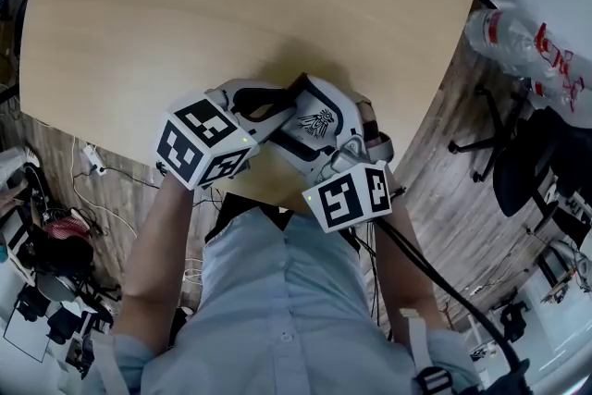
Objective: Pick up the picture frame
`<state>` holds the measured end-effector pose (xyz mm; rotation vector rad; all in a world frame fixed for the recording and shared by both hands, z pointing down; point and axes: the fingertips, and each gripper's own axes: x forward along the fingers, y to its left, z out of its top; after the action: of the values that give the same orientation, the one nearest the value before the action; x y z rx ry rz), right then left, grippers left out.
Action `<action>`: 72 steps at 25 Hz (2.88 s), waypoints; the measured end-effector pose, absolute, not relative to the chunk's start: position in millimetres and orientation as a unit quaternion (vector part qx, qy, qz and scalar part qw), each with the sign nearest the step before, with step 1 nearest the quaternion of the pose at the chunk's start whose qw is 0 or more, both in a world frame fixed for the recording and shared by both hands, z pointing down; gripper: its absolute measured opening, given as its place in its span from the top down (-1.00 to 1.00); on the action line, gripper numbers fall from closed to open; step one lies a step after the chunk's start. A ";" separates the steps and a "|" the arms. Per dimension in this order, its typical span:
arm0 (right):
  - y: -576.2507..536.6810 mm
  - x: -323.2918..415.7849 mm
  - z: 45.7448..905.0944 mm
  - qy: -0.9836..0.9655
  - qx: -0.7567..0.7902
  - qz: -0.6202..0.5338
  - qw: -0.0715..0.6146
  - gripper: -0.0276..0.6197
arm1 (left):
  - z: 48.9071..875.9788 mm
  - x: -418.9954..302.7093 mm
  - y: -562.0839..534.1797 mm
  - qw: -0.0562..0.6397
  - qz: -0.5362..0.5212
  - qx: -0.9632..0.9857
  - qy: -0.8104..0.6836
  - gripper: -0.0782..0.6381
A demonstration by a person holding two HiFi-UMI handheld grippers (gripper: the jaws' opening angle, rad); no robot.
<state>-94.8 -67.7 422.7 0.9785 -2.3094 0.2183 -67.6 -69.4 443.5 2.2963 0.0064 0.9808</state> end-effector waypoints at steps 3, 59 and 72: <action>-65.2 -88.1 432.6 -0.863 0.377 0.135 0.308 -0.54 | 446.0 -69.8 -70.2 0.327 0.371 0.869 -0.004 0.52; -42.2 -99.1 421.1 -0.850 0.383 0.022 0.362 -0.77 | 404.6 -73.0 -51.6 0.382 0.324 0.865 0.037 0.60; -41.5 -55.6 362.0 -0.819 0.481 -0.055 0.307 -0.76 | 346.3 -60.1 -64.3 0.271 0.313 0.909 -0.049 0.61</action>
<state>-55.6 -41.5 362.0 1.2737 -2.1674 -0.1456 -60.1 -64.3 346.3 2.4490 -0.1325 0.8441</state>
